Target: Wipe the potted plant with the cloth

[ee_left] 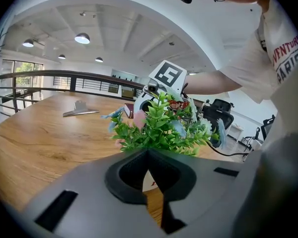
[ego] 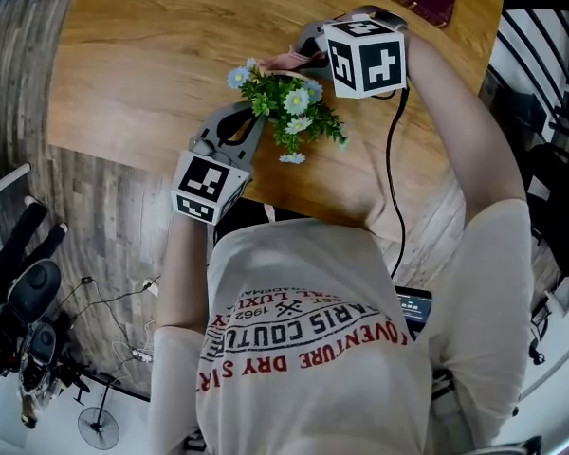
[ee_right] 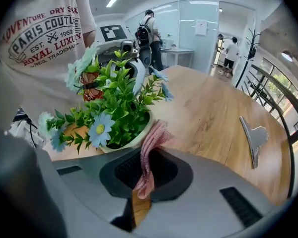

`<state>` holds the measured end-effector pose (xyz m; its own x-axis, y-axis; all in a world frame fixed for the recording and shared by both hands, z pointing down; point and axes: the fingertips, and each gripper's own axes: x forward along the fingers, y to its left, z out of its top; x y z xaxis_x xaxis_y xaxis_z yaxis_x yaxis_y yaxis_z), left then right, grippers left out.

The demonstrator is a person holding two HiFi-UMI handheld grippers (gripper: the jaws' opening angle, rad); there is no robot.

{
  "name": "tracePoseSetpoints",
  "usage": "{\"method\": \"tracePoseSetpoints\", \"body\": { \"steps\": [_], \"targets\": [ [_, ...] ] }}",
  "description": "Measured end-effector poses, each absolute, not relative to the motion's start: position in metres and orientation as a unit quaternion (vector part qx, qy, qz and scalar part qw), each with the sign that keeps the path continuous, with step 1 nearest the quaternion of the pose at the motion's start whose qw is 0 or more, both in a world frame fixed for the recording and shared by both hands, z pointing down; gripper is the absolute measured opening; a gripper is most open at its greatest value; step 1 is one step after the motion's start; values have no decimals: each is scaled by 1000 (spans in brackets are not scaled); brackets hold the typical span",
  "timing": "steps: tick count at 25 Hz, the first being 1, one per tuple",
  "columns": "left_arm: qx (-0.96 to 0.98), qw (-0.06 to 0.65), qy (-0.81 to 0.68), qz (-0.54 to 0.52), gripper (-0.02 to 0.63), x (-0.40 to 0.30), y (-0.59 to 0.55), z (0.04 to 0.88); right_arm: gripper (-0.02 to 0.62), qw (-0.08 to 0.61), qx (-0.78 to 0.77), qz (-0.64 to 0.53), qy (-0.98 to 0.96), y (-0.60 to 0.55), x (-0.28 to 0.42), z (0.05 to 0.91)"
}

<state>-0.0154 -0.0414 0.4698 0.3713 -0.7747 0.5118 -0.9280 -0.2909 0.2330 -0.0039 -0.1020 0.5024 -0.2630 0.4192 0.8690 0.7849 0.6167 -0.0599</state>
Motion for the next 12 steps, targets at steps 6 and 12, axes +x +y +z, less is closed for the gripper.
{"method": "tracePoseSetpoints", "body": {
  "steps": [6, 12],
  "targets": [
    [786, 255, -544, 148, 15, -18, -42, 470, 40, 486, -389, -182, -761, -102, 3, 504],
    [786, 253, -544, 150, 15, -15, -43, 470, 40, 492, -357, -167, -776, -102, 17, 506]
  ]
}}
